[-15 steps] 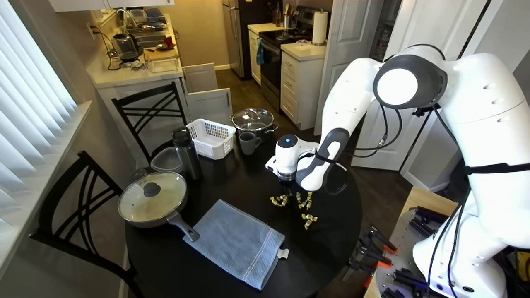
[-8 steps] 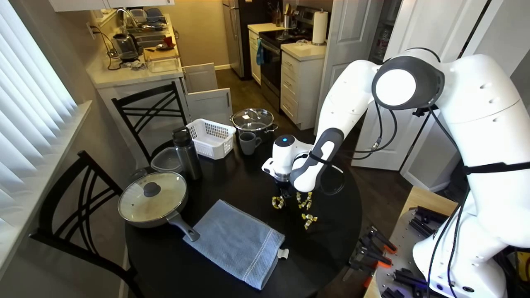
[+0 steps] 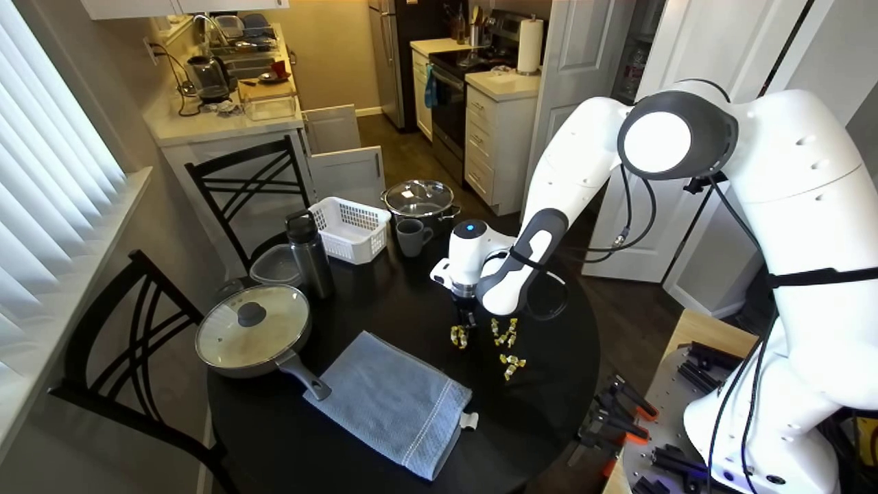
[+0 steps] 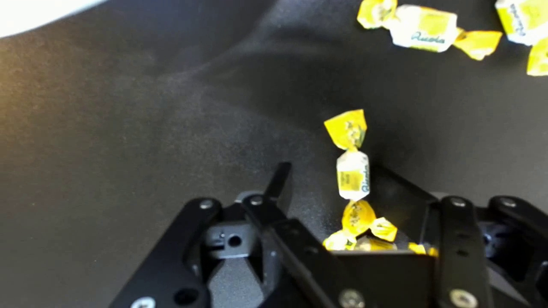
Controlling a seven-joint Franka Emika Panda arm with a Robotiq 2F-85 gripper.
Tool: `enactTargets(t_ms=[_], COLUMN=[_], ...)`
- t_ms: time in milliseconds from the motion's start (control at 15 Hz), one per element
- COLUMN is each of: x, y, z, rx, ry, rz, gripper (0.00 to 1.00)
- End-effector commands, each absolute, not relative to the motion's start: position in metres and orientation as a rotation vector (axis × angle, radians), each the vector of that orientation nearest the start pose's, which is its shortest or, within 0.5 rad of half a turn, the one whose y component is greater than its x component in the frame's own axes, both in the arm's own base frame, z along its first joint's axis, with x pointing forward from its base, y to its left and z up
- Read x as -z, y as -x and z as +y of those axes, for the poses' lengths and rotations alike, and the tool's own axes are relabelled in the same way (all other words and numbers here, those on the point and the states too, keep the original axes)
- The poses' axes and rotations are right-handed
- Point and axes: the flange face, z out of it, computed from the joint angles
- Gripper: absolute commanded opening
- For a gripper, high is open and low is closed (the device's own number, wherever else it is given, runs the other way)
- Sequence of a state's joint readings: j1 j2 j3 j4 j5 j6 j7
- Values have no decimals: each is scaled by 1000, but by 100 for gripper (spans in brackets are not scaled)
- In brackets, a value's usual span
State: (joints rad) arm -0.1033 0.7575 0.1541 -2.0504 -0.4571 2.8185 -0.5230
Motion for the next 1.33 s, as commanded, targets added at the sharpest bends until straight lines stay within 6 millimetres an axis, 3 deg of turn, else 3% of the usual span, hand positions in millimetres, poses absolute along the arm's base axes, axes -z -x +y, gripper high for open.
enactTargets(t_ms=[0,200,267,933,1200,1267], x=[-70,-73,-75,-129,-136,-136], y=[-565,-565,-565,-574,-575,-575], z=[56,60,62,65,67,66], rx=[13,22,24,71,54,41], ry=[2791,2781,2780,2855,2866,2894], rz=[-1496,-1509,-1512,-1527,-1543,-1542], gripper=[21,2,1,2,2,34])
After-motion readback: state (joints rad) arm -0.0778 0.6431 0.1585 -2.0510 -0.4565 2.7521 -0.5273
